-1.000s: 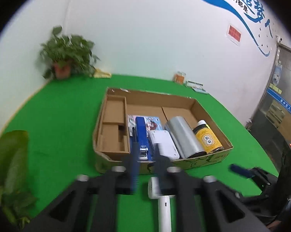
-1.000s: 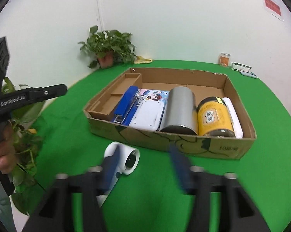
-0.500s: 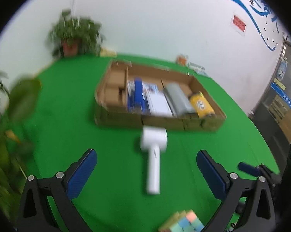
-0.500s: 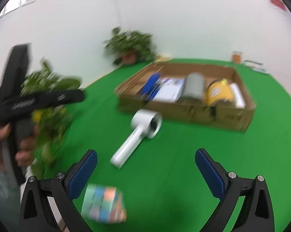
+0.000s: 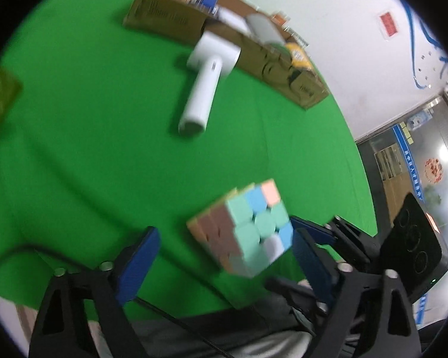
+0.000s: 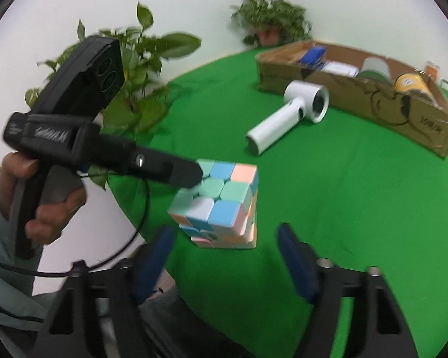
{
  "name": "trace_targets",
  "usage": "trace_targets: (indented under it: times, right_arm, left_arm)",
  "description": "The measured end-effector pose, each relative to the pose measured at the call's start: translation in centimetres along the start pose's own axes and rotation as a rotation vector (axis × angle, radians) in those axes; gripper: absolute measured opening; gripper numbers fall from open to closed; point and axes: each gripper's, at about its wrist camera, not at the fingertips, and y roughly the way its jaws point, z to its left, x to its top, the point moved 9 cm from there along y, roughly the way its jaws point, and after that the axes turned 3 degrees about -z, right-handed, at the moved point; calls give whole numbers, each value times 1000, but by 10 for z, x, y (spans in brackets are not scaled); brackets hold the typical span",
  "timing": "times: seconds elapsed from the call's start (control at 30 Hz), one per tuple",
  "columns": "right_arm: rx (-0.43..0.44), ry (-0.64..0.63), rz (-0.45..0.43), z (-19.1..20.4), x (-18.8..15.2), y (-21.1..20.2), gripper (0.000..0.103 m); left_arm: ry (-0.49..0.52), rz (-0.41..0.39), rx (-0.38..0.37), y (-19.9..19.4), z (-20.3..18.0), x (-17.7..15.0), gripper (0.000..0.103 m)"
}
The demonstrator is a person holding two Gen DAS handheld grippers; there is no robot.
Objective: Organize rigid objects
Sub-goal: 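Grasp the pastel Rubik's cube with the right gripper, then lift the cube and carry it over the large box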
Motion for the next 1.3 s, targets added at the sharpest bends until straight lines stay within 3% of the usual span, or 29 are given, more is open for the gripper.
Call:
trace_targets:
  times: [0.13, 0.23, 0.33, 0.43, 0.53, 0.67, 0.8, 0.97, 1.03, 1.3]
  right_arm:
    - [-4, -10, 31, 1, -6, 13, 44]
    - [-16, 71, 36, -7, -7, 15, 40]
    - [-90, 93, 2, -18, -7, 12, 39]
    - [-123, 185, -33, -37, -7, 5, 42]
    - [-160, 166, -24, -48, -8, 0, 43]
    - [-151, 153, 1, -54, -6, 3, 46]
    - [-163, 117, 32, -50, -8, 13, 49]
    - [-211, 103, 49, -48, -8, 15, 47]
    - [-237, 116, 41, -51, -6, 14, 41]
    - [-288, 134, -28, -57, 27, 8, 39]
  left_arm:
    - [-34, 31, -49, 18, -13, 1, 70]
    - [-6, 39, -6, 32, -22, 9, 70]
    - [81, 56, 28, 46, -36, 17, 68]
    - [90, 63, -4, 56, -46, 17, 68]
    - [121, 100, -56, 59, -57, 14, 67]
    - [94, 78, -101, 49, -54, 21, 67]
    - [47, 120, -135, 61, -52, 20, 69]
    - [38, 109, -144, 61, -52, 17, 68]
    - [72, 87, -123, 58, -54, 20, 65]
    - [176, 7, -80, 33, -64, 39, 59]
